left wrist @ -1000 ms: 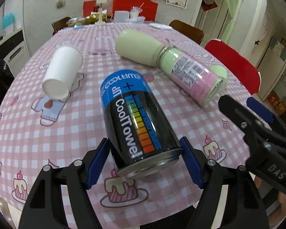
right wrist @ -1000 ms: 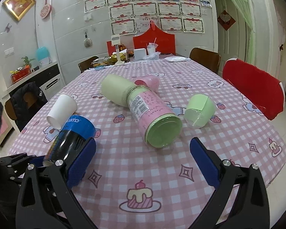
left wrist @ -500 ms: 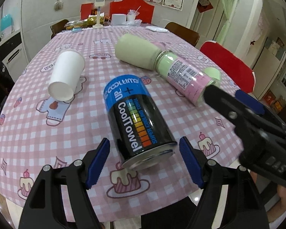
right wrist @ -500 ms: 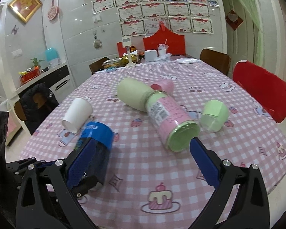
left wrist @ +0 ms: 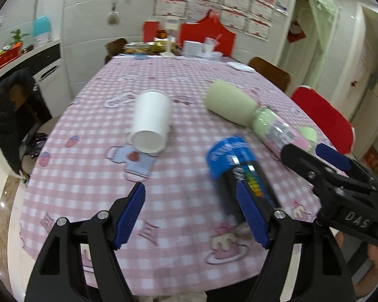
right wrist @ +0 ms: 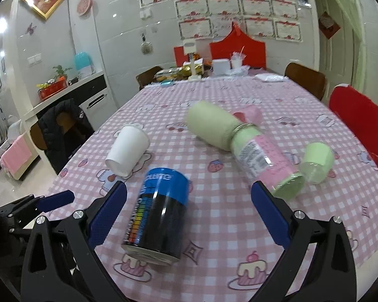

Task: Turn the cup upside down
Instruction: 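Close the right gripper around the CoolTowel can and lift it, then rotate the held can upright with the right gripper, open end up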

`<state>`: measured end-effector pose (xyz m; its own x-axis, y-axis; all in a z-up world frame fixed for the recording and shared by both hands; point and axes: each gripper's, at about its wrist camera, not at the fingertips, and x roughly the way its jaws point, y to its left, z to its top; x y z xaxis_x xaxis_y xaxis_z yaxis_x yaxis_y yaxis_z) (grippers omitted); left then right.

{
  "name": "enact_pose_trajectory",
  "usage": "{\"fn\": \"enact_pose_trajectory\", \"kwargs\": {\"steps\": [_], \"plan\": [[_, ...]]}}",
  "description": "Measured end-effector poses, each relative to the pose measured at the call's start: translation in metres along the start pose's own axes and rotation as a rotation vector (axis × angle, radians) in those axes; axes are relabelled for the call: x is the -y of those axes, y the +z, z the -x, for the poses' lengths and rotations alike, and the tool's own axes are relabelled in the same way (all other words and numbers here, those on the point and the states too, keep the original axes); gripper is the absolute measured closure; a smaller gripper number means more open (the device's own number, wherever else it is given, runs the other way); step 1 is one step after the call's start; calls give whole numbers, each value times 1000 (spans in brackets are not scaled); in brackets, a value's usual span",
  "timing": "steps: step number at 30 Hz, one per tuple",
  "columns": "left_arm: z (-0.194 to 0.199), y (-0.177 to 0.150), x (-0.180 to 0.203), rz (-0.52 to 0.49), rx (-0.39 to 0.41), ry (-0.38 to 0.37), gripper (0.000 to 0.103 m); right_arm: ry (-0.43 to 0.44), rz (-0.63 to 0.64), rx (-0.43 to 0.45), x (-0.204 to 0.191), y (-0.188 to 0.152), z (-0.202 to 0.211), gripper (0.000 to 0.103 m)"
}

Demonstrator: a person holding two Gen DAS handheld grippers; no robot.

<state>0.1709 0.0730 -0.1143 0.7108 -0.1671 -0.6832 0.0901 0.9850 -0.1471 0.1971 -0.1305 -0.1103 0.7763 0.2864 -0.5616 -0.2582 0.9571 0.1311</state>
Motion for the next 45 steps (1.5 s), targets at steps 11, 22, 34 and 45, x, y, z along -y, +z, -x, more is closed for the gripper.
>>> {"fn": "enact_pose_trajectory", "kwargs": {"steps": [11,22,34,45], "plan": [[-15,3,-35,31,6,140,29,81,-49,-191,-11,1,-44,8],[-37,8,-43,49,-26,131,29,184,-147,-355,3,7,-90,27],[-45,9,-40,38,-37,109,29,254,-177,-410,8,6,-96,37],[-32,14,-33,51,10,94,29,160,-23,-252,-11,20,-65,38]]}}
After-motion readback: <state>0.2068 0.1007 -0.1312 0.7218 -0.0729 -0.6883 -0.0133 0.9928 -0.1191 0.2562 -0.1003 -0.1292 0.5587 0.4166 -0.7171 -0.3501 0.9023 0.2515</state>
